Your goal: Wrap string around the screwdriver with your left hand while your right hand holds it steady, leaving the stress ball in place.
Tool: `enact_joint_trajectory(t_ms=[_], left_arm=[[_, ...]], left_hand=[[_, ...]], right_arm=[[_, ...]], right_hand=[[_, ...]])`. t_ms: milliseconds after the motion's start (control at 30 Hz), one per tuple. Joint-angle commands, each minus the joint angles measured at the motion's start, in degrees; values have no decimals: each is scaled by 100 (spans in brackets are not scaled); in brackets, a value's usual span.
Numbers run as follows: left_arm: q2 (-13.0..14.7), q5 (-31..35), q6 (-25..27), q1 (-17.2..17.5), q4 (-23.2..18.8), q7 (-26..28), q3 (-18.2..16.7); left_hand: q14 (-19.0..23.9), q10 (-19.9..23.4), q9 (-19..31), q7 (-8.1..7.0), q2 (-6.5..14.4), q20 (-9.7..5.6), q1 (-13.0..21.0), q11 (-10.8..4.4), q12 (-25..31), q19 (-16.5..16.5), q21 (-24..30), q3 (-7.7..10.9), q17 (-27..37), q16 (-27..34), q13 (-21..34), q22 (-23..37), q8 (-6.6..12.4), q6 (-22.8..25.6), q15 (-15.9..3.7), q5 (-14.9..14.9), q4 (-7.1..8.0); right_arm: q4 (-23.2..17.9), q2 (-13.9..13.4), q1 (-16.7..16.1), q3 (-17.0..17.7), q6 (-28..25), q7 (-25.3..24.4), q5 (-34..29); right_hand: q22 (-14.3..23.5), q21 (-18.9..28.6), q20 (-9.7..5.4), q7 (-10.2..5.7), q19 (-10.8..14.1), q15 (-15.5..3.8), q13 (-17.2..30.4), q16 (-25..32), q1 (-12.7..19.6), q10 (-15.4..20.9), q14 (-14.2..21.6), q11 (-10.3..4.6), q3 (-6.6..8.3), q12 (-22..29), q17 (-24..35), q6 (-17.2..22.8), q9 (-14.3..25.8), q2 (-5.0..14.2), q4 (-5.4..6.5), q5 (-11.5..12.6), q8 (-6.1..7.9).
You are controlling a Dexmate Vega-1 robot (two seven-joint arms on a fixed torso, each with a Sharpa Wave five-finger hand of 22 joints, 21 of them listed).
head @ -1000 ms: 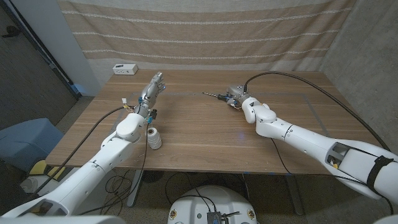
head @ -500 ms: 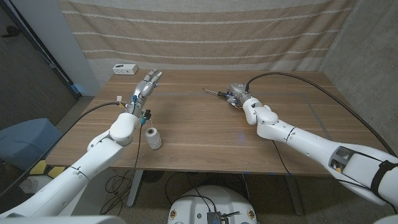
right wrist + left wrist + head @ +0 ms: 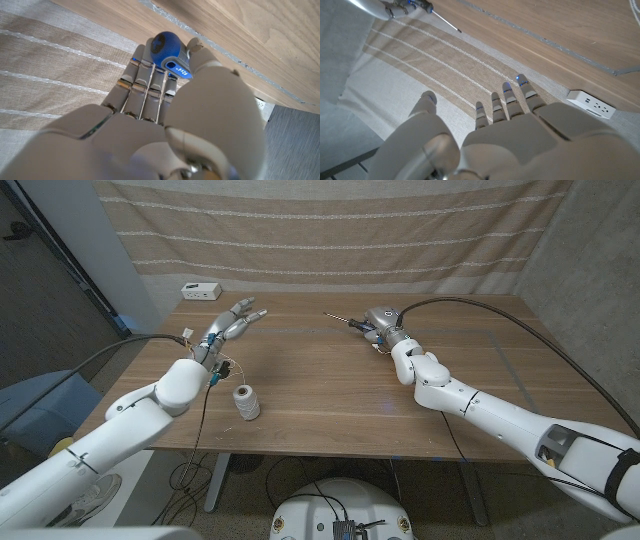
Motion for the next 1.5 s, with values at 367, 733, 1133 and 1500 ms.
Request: enact_joint_trajectory(t_ms=[367, 733, 1133, 1500], left_arm=[[1680, 635, 1546, 936, -1492, -1107, -837], [2389, 991, 2721, 1136, -2225, -1909, -1146], [3056, 1150, 3895, 840, -2919, -2437, -888], [2723, 3121, 5222, -1592, -3460, -4128, 1985]], left_hand=[[-151, -201, 41, -235, -347, 190, 307, -12, -75, 39, 7, -64, 39, -123, 61, 9, -60, -176, 66, 61, -255], [-181, -250, 56, -250, -512, 188, 854, 43, -90, 447, 130, -51, 33, -181, 99, 12, -32, -155, 192, 209, -378], [-15, 10, 80, -339, -613, 208, 1296, 77, 38, 1102, 380, -92, 70, -139, 180, 40, 66, 151, 207, 359, -316], [76, 114, 109, -311, -490, 200, 1600, 151, 108, 1599, 557, -105, 90, -100, 265, 30, 90, 321, 260, 309, -287]], right_arm=[[-729, -225, -495, 271, -259, -136, -315], [-974, -225, -638, 316, -415, -81, -503], [-1090, -160, -687, 317, -456, -64, -686], [-1159, -167, -771, 376, -404, -65, -701]], right_hand=[[25, 105, -6, -525, -52, -1213, 134, -56, 603, 539, 633, -521, 64, 175, 64, 833, 29, 599, 91, 56, 34], [22, 152, -5, -528, -74, -1207, 182, -80, 597, 538, 665, -531, 62, 206, 104, 846, 34, 590, 104, 59, 34], [19, 206, -15, -528, -94, -1206, 234, -92, 600, 557, 708, -559, 58, 242, 159, 851, 38, 578, 105, 63, 31], [16, 260, -12, -537, -129, -1213, 262, -114, 610, 562, 725, -558, 55, 257, 218, 861, 42, 567, 100, 66, 28]])
